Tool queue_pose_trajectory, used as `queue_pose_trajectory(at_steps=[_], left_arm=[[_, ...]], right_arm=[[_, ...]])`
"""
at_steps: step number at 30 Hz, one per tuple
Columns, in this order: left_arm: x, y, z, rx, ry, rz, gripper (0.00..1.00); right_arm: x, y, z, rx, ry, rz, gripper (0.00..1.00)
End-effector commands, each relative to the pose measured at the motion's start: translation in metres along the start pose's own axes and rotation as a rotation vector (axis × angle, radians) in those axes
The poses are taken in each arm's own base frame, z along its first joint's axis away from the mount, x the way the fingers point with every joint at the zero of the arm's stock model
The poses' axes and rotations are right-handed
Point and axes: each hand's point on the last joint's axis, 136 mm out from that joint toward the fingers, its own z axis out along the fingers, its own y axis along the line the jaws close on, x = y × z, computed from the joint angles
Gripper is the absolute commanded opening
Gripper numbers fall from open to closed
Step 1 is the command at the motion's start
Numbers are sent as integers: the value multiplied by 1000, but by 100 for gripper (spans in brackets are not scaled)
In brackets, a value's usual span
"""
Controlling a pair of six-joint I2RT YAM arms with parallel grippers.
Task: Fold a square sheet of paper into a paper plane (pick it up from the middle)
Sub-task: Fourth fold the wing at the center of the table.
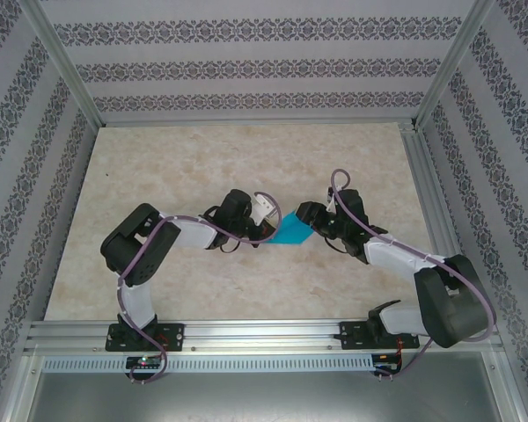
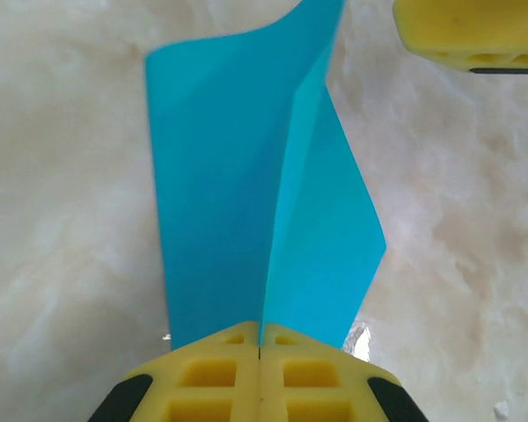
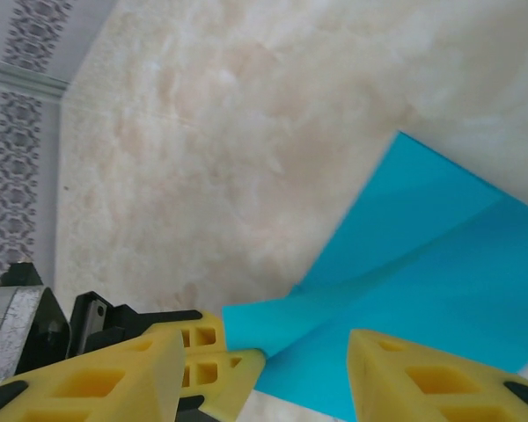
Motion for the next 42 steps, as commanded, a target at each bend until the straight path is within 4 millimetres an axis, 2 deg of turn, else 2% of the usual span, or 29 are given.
queue_pose_trajectory(at_steps=[1,9,19,23,29,35,42], left_arm=[[-13,-9,7,54,-41,38,6],[-8,-11,11,88,-26,-123,6],[-18,-11,9,129,-44,-257,6],[-15,-9,11,134,-25,-280,7],[-13,-8,14,135,-5,-308,13],[-10,-4,14,115,12,-317,23],[-10,1,8,60,-11,-233,28]], right_arm=[[10,-5,6,13,15,-13,51],[19,-9,25,12,40,10,48],[26,-19,42,28,55,41,49],[29,-26,46,58,65,54,49],[34,-43,50,120,79,82,48],[37,-52,52,152,81,107,48],[39,-57,52,171,86,132,47]])
